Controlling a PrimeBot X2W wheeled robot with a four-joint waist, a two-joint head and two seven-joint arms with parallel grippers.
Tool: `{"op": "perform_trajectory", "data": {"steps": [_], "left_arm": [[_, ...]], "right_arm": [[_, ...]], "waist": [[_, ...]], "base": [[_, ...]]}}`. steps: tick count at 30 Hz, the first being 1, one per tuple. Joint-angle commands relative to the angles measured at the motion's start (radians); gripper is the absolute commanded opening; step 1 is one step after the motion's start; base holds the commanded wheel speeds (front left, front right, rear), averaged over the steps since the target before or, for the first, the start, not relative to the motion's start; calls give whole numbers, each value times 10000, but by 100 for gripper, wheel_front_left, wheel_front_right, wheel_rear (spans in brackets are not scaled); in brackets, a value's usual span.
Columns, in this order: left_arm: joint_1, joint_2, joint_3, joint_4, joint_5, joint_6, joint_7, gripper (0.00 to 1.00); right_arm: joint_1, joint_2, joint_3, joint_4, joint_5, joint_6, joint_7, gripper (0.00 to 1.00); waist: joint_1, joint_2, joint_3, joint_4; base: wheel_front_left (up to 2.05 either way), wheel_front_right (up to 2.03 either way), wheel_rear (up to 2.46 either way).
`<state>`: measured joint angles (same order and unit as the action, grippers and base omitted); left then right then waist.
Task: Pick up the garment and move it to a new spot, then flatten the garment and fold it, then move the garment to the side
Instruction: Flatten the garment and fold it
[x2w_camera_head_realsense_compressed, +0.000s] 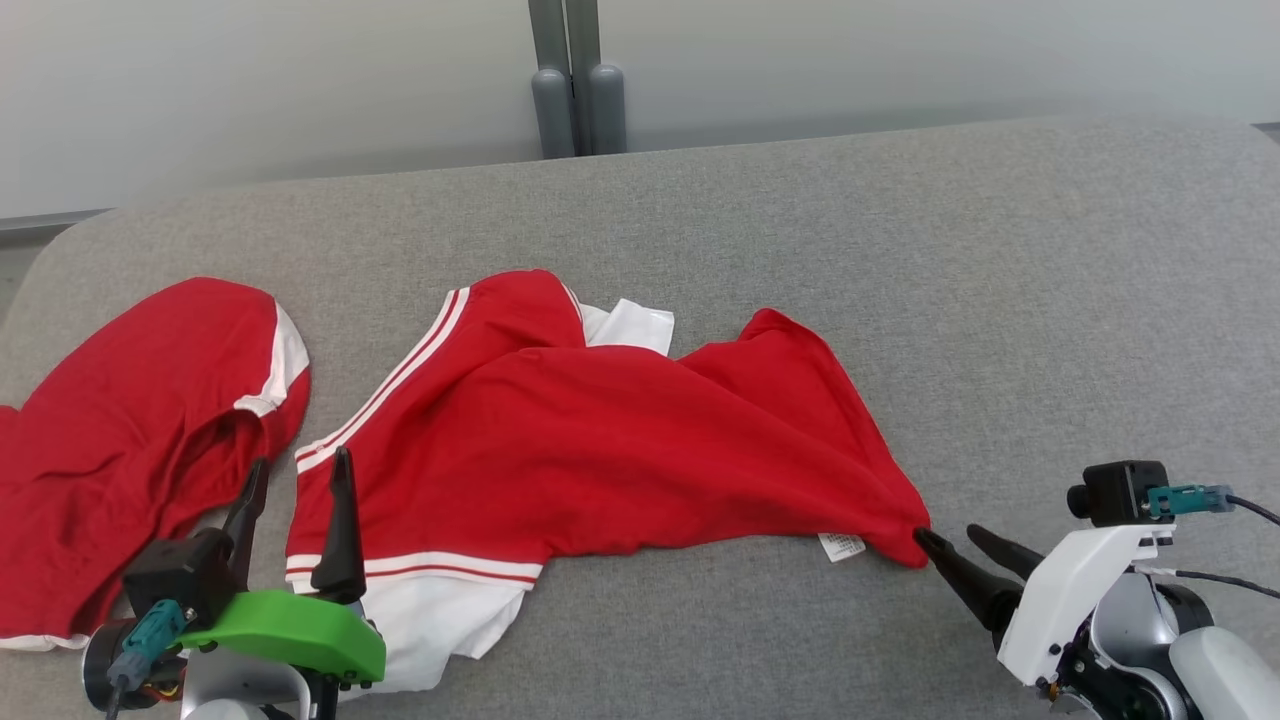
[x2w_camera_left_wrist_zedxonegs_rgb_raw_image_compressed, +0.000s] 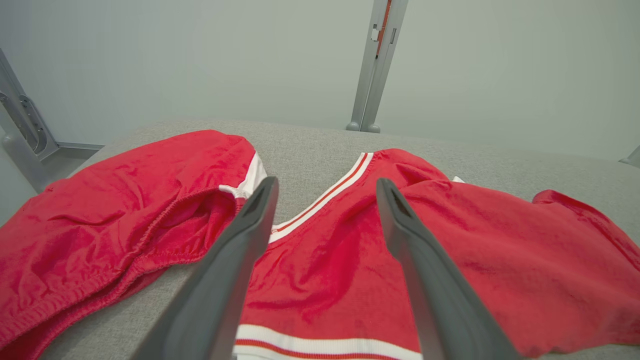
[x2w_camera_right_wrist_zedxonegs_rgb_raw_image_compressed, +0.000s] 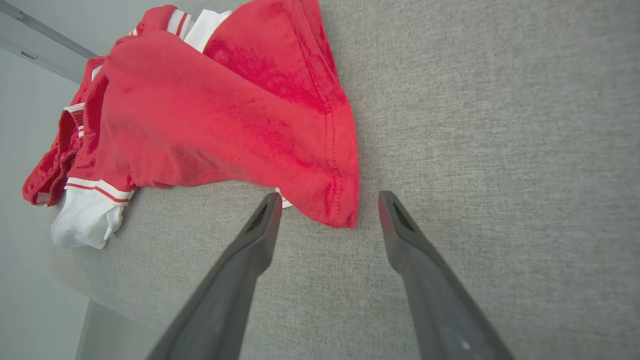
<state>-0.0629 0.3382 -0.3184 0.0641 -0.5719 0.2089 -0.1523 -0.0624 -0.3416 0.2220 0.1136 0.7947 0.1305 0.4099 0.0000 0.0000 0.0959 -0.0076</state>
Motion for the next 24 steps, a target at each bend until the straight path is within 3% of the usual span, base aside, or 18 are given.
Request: {"op": "perform_trajectory", "data": {"steps": [1,7,12,20,24], "left_arm": [[93,97,55,-39,-106,41,-49,100],[161,197,133,-208,-47,128,-176,100],[163,553,118,-441,598,345,-486,100],[381,565,575,-946,828,744,-910,100],[606,486,713,-1145,594,515,-1013,100]], "right_arm": [[72,-22,-101,-122,-153,5,-157,100],[47,-87,-422,-1101,-422,5,-1125,100],[-120,-64,-701,-1973,-1016,6,-2843,100],[-192,290,-1092,-2433,-2015,5,-5464,100],[-22,499,-1363,-2255,-2479,5,-6097,100]], "waist": [[0,0,-9,-30],[0,0,-130,-147],[0,0,-292,-260],[0,0,-462,-378],[0,0,-525,-431]], "base": [[0,0,0],[0,0,0],[0,0,0],[0,0,0],[0,0,0]]}}
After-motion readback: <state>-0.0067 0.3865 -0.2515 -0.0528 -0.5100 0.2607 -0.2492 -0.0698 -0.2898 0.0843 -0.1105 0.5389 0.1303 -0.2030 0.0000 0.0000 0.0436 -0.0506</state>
